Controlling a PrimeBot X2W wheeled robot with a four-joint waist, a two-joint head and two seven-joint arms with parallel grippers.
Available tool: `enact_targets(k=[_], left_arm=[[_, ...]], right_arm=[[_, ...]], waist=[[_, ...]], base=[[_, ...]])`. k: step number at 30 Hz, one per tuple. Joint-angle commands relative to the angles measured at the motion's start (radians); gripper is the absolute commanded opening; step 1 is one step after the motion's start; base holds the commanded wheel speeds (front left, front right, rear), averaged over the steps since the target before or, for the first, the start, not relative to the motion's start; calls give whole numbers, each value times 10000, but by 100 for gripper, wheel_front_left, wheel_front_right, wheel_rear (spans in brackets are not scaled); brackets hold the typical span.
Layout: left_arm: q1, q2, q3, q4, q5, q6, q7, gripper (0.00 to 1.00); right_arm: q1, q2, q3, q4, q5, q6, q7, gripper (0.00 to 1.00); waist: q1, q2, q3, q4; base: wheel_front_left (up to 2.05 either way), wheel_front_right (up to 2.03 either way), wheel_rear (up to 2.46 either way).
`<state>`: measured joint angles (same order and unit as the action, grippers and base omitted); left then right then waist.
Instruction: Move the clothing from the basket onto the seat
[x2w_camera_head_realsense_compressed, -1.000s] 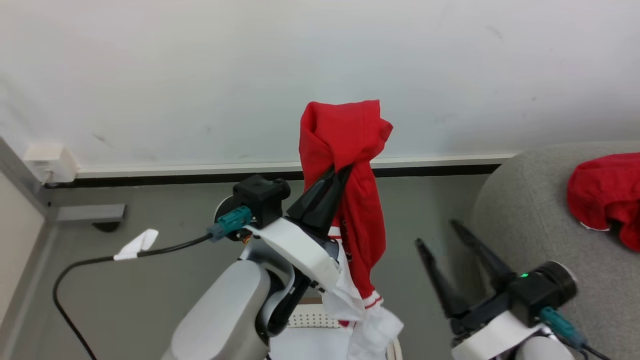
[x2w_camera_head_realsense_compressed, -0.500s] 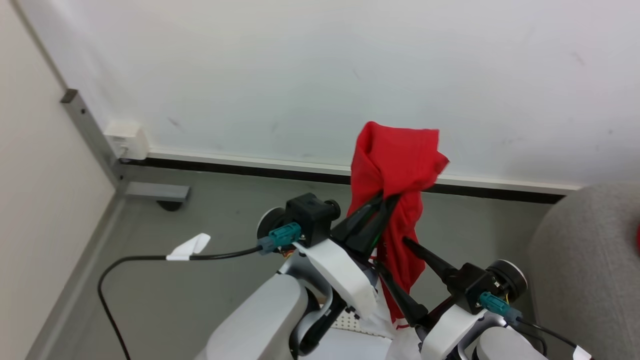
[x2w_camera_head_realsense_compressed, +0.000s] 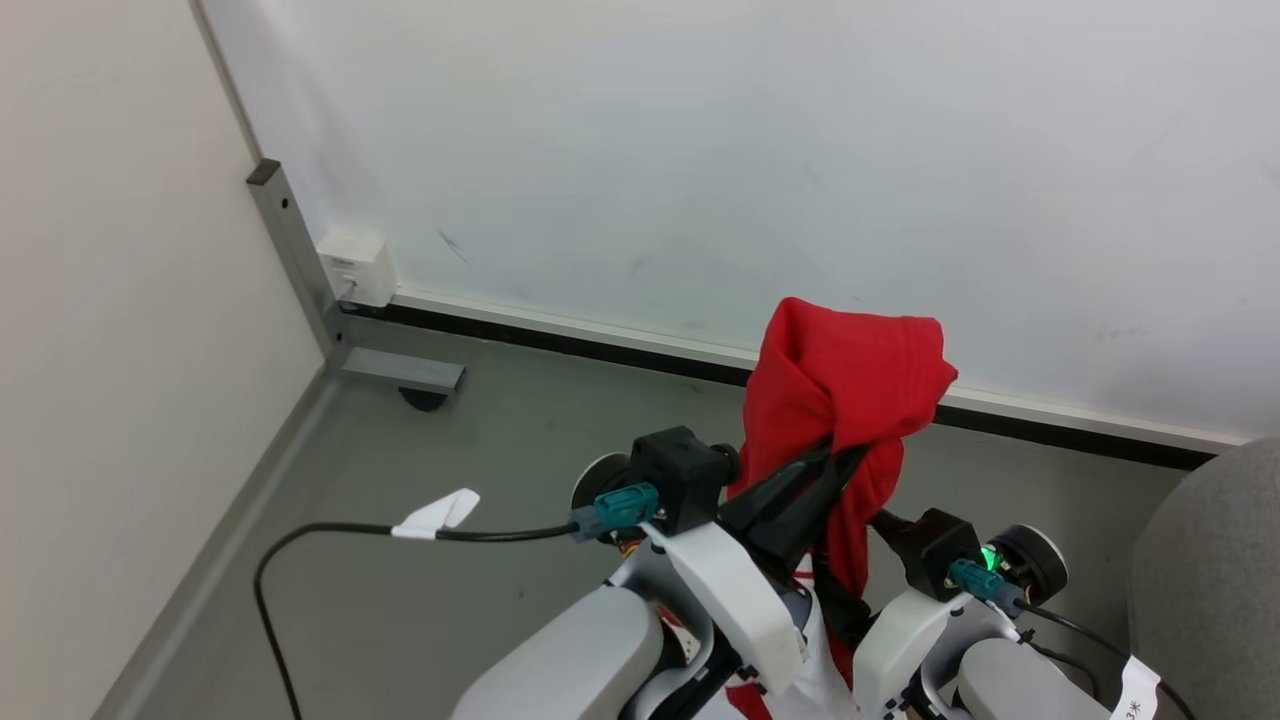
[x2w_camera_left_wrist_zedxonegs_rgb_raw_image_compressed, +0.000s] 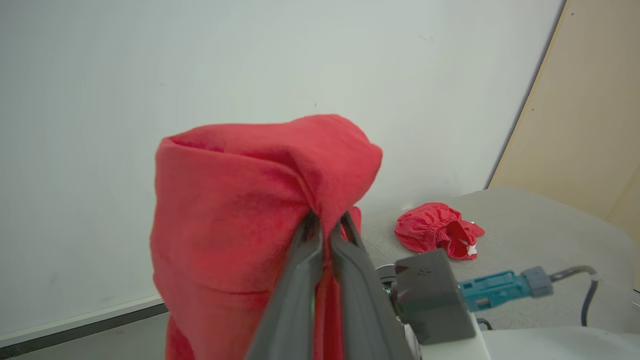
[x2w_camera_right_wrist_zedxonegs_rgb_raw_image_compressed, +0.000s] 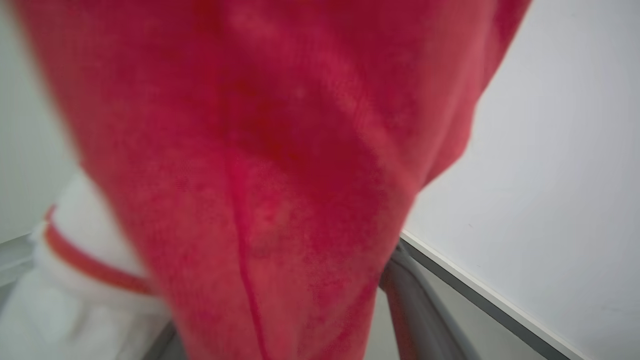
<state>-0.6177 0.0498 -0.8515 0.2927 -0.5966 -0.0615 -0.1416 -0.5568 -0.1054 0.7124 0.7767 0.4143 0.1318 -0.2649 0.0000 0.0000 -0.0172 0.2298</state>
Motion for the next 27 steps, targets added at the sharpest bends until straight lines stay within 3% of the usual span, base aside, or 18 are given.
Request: enact_targets(k=[1, 2, 3, 4, 16, 23, 25, 26, 27], left_arm=[[-129, 18, -32, -1, -185, 41, -61, 0], [-154, 16, -58, 27, -214, 73, -78, 0], [-166, 16, -71, 61, -212, 86, -100, 0], [-159, 16, -70, 98, -229, 99, -128, 0], [-105, 160, 112, 501, -362, 276, -329, 0], [111, 307, 89, 500, -412, 339, -389, 2], [162, 346, 54, 459, -405, 356, -397, 47], [189, 363, 34, 436, -402, 363, -409, 89], [232, 383, 8, 399, -397, 358, -430, 100]], right_arm=[[-56, 10, -16, 107, 95, -22, 10, 52], [-13, 35, -33, 150, 140, -22, 12, 37], [32, 50, -49, 158, 177, -22, 12, 10], [81, 53, -74, 149, 217, -22, 12, 0], [574, -115, -751, -624, 489, -22, 10, 0], [978, -444, -2073, -1937, 432, -22, 9, 0], [1068, -508, -2484, -2321, 483, -22, 9, 0], [1099, -559, -2660, -2508, 434, -22, 9, 0], [1130, -589, -2892, -2675, 425, -22, 9, 0]], waist=[[0, 0, -44, 39], [0, 0, -59, 48], [0, 0, -70, 50], [0, 0, -79, 43], [0, 0, -135, -420], [0, 0, -143, -922], [0, 0, -137, -1132], [0, 0, -135, -1254], [0, 0, -129, -1396]], base=[[0, 0, 0], [0, 0, 0], [0, 0, 0], [0, 0, 0], [0, 0, 0], [0, 0, 0], [0, 0, 0], [0, 0, 0], [0, 0, 0]])
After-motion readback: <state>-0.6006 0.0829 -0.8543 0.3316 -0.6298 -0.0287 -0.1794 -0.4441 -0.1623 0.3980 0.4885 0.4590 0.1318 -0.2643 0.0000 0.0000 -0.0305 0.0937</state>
